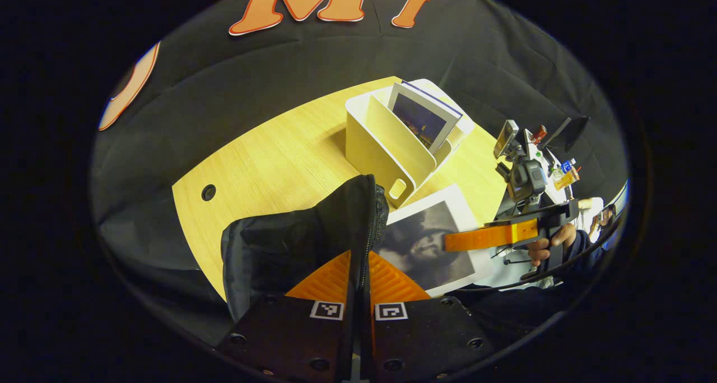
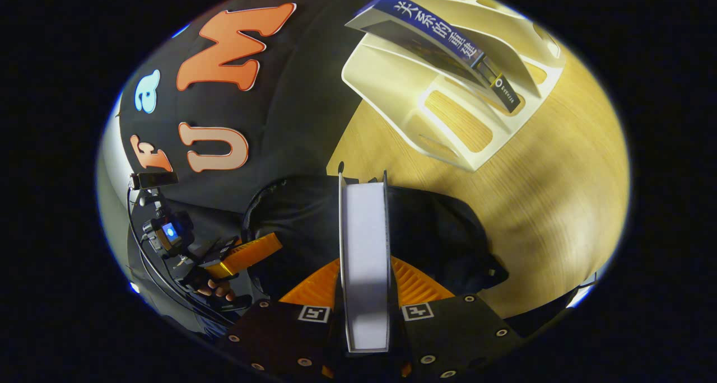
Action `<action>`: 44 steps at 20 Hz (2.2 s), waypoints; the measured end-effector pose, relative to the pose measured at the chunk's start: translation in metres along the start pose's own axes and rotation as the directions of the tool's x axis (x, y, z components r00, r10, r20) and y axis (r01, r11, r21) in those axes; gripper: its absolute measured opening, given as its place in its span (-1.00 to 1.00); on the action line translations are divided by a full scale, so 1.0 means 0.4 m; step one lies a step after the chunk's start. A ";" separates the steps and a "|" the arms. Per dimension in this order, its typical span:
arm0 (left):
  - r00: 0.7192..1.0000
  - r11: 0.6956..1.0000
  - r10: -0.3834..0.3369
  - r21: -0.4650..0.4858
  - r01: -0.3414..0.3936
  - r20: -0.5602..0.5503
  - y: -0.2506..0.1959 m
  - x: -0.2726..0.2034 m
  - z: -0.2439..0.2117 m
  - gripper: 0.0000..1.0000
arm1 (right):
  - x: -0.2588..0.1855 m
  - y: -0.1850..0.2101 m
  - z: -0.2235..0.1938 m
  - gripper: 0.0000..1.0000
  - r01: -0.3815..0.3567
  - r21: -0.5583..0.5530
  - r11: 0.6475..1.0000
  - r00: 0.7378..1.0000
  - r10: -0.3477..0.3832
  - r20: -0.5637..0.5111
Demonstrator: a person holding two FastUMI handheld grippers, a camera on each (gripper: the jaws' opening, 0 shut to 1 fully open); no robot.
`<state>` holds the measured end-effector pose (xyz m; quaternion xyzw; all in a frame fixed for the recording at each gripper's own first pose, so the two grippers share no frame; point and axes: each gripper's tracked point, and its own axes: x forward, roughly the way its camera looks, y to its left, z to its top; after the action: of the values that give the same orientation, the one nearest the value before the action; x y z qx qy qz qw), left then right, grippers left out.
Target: Open the schoolbag, grab two books from the bookshelf and put them into the schoolbag.
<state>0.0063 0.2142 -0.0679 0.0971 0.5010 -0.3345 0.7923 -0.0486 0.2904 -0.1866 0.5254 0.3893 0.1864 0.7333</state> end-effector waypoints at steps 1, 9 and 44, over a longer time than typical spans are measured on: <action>1.000 1.000 -0.001 -0.007 0.001 0.002 -0.002 0.000 0.000 -0.87 | 0.024 -0.001 -0.011 -0.36 -0.002 -0.005 1.000 1.000 0.002 0.003; 1.000 1.000 -0.003 -0.022 0.004 0.031 -0.006 0.003 0.004 -0.87 | 0.166 0.007 -0.050 -0.36 -0.013 0.024 1.000 0.998 0.011 0.060; 0.991 0.986 0.130 -0.110 -0.127 0.022 -0.023 0.021 -0.012 -0.87 | -0.179 -0.101 0.216 0.97 0.362 -0.648 0.670 0.840 -0.537 -0.085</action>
<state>-0.0007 0.2060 -0.0757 0.0810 0.4998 -0.2563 0.8234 -0.0325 0.1722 -0.1841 0.1170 0.5219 0.1824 0.8250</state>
